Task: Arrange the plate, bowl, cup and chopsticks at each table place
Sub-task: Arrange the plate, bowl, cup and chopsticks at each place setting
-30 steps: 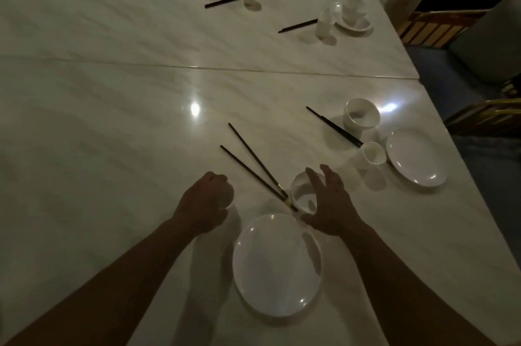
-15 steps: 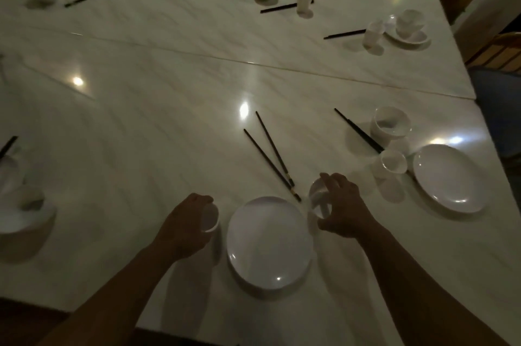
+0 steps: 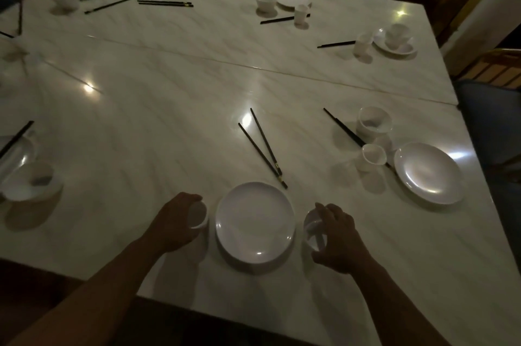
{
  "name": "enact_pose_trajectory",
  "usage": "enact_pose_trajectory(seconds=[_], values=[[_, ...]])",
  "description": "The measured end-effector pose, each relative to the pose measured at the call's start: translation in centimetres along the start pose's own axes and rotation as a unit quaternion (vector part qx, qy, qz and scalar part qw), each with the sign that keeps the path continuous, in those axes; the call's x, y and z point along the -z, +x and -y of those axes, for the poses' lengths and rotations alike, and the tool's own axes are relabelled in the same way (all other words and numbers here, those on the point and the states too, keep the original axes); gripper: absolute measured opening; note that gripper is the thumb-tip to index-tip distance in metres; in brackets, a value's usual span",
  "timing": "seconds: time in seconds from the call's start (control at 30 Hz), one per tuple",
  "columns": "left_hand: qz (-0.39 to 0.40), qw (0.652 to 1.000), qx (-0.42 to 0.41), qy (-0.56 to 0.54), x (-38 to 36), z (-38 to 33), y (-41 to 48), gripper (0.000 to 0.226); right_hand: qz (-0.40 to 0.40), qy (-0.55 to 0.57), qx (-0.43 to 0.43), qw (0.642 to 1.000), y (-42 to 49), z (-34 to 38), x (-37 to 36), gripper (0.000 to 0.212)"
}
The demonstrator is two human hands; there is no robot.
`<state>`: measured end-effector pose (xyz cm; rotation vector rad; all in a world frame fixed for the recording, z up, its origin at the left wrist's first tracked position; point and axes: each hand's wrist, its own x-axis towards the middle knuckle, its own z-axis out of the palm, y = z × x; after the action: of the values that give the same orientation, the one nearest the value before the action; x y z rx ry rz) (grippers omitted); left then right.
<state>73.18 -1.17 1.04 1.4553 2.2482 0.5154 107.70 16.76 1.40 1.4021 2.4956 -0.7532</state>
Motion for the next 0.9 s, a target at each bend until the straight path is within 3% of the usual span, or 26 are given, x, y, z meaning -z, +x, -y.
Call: enact_pose_trajectory(seconds=[0.9], values=[[0.005, 1.0, -0.003, 0.005, 0.2, 0.2, 1.2, 0.074, 0.008, 0.004, 0.0, 1.0, -0.5, 0.9, -0.6, 0.125]])
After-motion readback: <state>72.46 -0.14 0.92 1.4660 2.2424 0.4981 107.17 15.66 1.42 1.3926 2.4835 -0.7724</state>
